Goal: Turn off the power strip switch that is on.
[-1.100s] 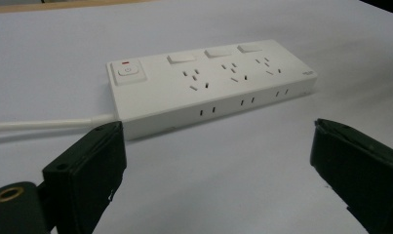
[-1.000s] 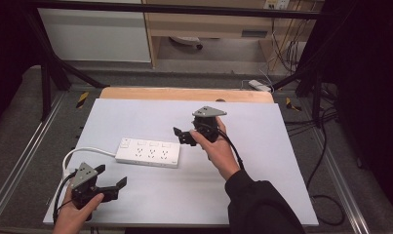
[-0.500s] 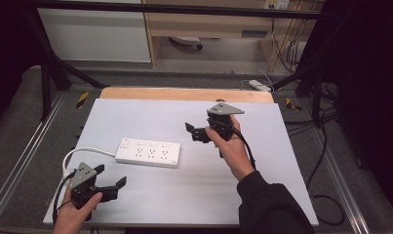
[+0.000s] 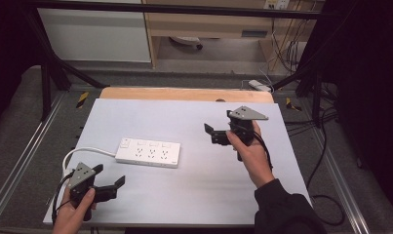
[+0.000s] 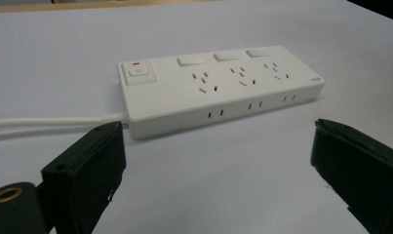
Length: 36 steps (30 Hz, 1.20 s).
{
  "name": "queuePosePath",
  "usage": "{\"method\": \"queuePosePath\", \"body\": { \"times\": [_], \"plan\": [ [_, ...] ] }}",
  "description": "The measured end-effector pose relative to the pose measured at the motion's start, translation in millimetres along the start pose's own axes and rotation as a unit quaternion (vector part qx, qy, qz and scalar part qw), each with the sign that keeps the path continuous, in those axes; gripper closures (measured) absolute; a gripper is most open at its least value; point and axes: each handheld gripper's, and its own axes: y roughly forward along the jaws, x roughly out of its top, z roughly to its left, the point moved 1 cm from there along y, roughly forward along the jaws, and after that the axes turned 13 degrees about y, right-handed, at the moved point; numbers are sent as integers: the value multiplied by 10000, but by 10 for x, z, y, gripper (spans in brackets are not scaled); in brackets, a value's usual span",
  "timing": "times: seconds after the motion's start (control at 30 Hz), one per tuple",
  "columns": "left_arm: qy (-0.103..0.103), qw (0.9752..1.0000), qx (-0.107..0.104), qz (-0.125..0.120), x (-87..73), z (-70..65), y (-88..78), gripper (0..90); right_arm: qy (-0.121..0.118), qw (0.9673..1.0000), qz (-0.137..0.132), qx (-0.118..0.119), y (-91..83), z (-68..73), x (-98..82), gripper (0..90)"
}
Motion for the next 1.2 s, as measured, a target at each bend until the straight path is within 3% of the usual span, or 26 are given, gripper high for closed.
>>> {"method": "queuePosePath", "body": {
  "times": [0.3,0.63,1.2],
  "plan": [
    [-67,9999,62,-74,-1,15,-19,60,-3,9997,-209,-151,-322,-268,-119,70],
    [-140,9995,178,-207,9,31,-48,60,190,9982,-417,-394,-690,-492,-303,42],
    [-178,9991,261,-285,23,43,-67,60,406,9947,-487,-806,-1069,-806,-677,36]
  ]
}}
